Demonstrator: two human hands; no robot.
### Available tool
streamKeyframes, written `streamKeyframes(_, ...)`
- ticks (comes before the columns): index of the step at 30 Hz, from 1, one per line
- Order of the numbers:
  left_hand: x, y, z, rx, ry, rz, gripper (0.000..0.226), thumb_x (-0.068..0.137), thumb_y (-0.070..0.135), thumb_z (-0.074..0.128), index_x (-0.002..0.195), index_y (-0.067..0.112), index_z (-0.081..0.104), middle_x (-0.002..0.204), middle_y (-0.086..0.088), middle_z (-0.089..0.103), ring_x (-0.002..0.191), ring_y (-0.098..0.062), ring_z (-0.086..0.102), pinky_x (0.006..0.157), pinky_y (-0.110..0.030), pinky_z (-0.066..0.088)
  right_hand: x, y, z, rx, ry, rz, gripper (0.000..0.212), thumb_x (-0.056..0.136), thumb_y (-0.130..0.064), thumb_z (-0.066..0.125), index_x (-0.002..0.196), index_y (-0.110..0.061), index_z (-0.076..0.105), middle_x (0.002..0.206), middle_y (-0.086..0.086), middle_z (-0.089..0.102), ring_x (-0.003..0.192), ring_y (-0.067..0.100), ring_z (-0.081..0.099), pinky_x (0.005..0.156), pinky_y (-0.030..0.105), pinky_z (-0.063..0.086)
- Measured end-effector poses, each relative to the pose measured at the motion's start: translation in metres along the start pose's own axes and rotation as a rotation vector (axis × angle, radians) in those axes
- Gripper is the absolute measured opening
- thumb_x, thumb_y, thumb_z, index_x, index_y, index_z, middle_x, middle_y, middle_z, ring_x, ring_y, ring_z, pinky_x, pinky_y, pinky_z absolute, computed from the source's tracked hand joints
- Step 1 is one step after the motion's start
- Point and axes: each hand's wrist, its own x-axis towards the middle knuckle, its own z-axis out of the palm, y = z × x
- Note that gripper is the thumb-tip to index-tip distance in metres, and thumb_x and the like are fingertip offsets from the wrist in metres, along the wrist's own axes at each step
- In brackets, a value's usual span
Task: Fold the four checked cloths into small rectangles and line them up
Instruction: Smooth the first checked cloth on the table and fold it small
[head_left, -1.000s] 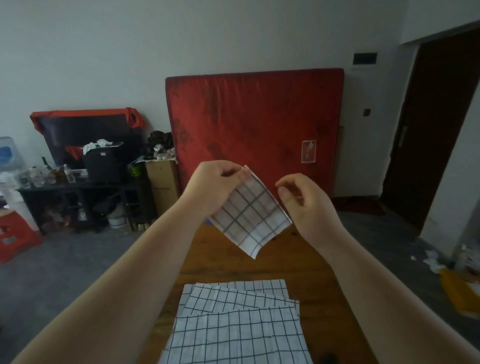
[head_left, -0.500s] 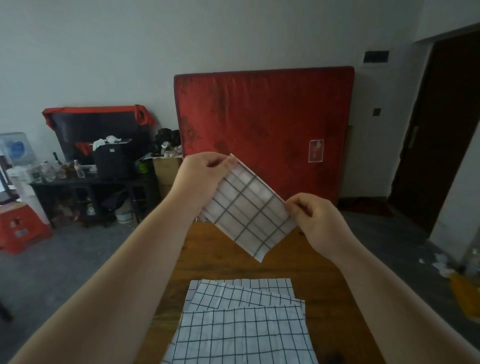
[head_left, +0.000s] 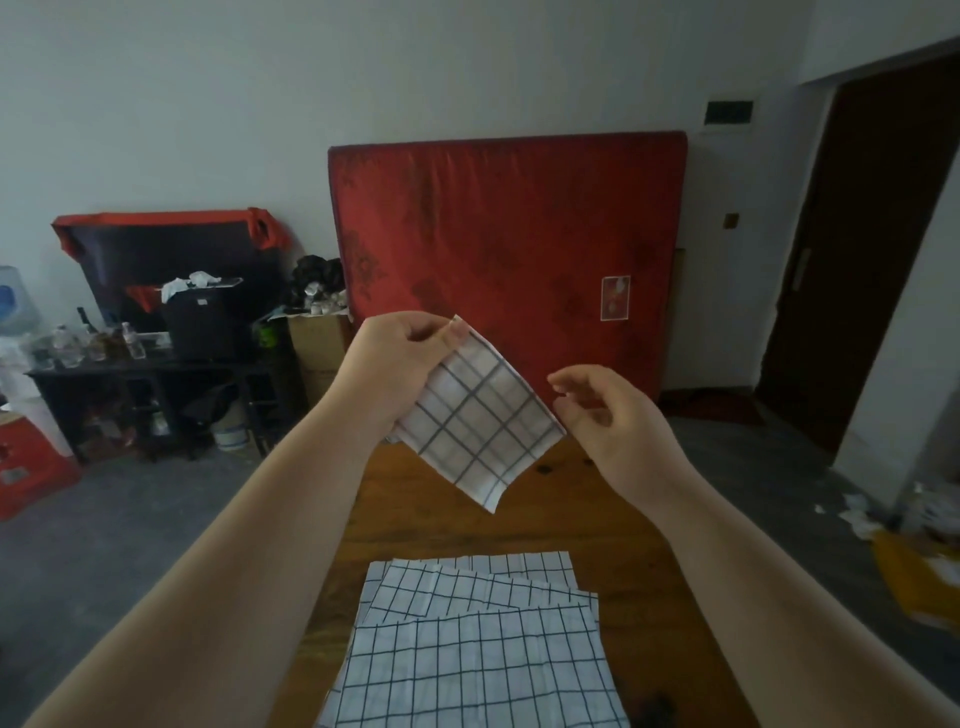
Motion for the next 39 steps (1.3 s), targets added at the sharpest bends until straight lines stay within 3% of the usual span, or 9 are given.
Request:
streamKeyframes(5, 0.001, -0.001, 0.001, -0.016, -0.027, 0.000, 0.020, 0.092, 0.048, 0.069, 0.091, 0.031, 0.080, 0.083, 0.009, 0.078, 0.081, -0.014, 0.075, 0.084, -0.043, 0.062, 0.002, -0.010, 0.005, 0.069, -0.060, 0.028, 0.017, 0.102, -0.034, 0.056, 0.116, -0.036, 0.065, 0.108, -0.021, 0.068, 0.102, -0.009, 0.061, 0.090, 0.019, 0.050)
streamKeyframes(12, -0.005, -0.006, 0.001, 0.024, -0.036, 0.004, 0.021, 0.094, 0.046, 0.067, 0.087, 0.030, 0.079, 0.079, 0.011, 0.077, 0.076, -0.010, 0.073, 0.072, -0.030, 0.058, -0.007, -0.019, 0.004, 0.132, -0.118, 0.025, 0.015, 0.102, -0.026, 0.057, 0.096, -0.032, 0.069, 0.088, -0.017, 0.070, 0.084, -0.004, 0.064, 0.071, 0.007, 0.049)
streamKeyframes(18, -0.007, -0.007, 0.000, 0.072, -0.072, 0.011, 0.021, 0.094, 0.047, 0.066, 0.088, 0.031, 0.078, 0.083, 0.013, 0.076, 0.081, -0.009, 0.071, 0.071, -0.027, 0.054, -0.010, -0.025, 0.003, 0.144, -0.209, 0.033, 0.016, 0.103, -0.026, 0.056, 0.102, -0.037, 0.068, 0.096, -0.022, 0.069, 0.089, -0.001, 0.065, 0.077, 0.020, 0.053)
streamKeyframes(21, -0.008, -0.005, 0.000, 0.070, -0.088, 0.011, 0.020, 0.094, 0.046, 0.067, 0.090, 0.030, 0.079, 0.087, 0.011, 0.076, 0.084, -0.010, 0.071, 0.075, -0.029, 0.057, -0.011, -0.025, 0.003, 0.157, -0.187, 0.034, 0.017, 0.103, -0.024, 0.057, 0.099, -0.033, 0.070, 0.094, -0.013, 0.071, 0.088, 0.006, 0.066, 0.076, 0.023, 0.056)
streamKeyframes(24, -0.005, -0.010, 0.004, 0.160, -0.074, 0.071, 0.014, 0.095, 0.042, 0.067, 0.099, 0.032, 0.076, 0.094, 0.013, 0.073, 0.092, -0.008, 0.068, 0.082, -0.029, 0.054, -0.015, -0.026, 0.002, 0.224, -0.161, 0.040, 0.018, 0.103, -0.021, 0.056, 0.098, -0.030, 0.071, 0.092, -0.016, 0.071, 0.085, -0.001, 0.065, 0.072, 0.011, 0.051)
streamKeyframes(28, -0.014, -0.017, 0.019, 0.262, -0.061, 0.154, 0.028, 0.092, 0.043, 0.070, 0.117, 0.034, 0.064, 0.111, 0.014, 0.064, 0.106, -0.006, 0.058, 0.089, -0.031, 0.047, -0.016, -0.026, 0.002, 0.198, -0.072, 0.048, 0.017, 0.103, -0.024, 0.057, 0.098, -0.031, 0.071, 0.092, -0.015, 0.070, 0.088, -0.002, 0.062, 0.074, 0.014, 0.046)
streamKeyframes(31, -0.034, -0.014, 0.029, 0.263, -0.181, 0.265, 0.017, 0.093, 0.044, 0.068, 0.107, 0.035, 0.067, 0.099, 0.018, 0.069, 0.093, 0.003, 0.062, 0.080, -0.021, 0.050, -0.016, -0.023, 0.004, 0.158, 0.008, 0.042, 0.014, 0.103, -0.026, 0.058, 0.100, -0.032, 0.071, 0.093, -0.013, 0.069, 0.089, -0.002, 0.062, 0.072, 0.014, 0.048)
streamKeyframes(34, -0.052, -0.012, 0.038, 0.232, -0.279, 0.318, 0.022, 0.091, 0.051, 0.069, 0.105, 0.035, 0.067, 0.093, 0.019, 0.071, 0.088, 0.007, 0.064, 0.073, -0.012, 0.050, -0.017, -0.022, 0.007, 0.133, 0.054, 0.032, 0.012, 0.102, -0.028, 0.060, 0.106, -0.030, 0.071, 0.095, -0.014, 0.069, 0.089, -0.004, 0.062, 0.070, 0.012, 0.051)
streamKeyframes(39, -0.055, -0.017, 0.045, 0.162, -0.072, 0.278, 0.008, 0.090, 0.038, 0.074, 0.096, 0.035, 0.071, 0.088, 0.017, 0.071, 0.083, 0.004, 0.065, 0.067, -0.010, 0.049, -0.020, -0.023, 0.009, 0.089, 0.045, -0.021, 0.015, 0.100, -0.028, 0.062, 0.111, -0.035, 0.068, 0.100, -0.019, 0.067, 0.096, -0.008, 0.060, 0.078, 0.007, 0.050)
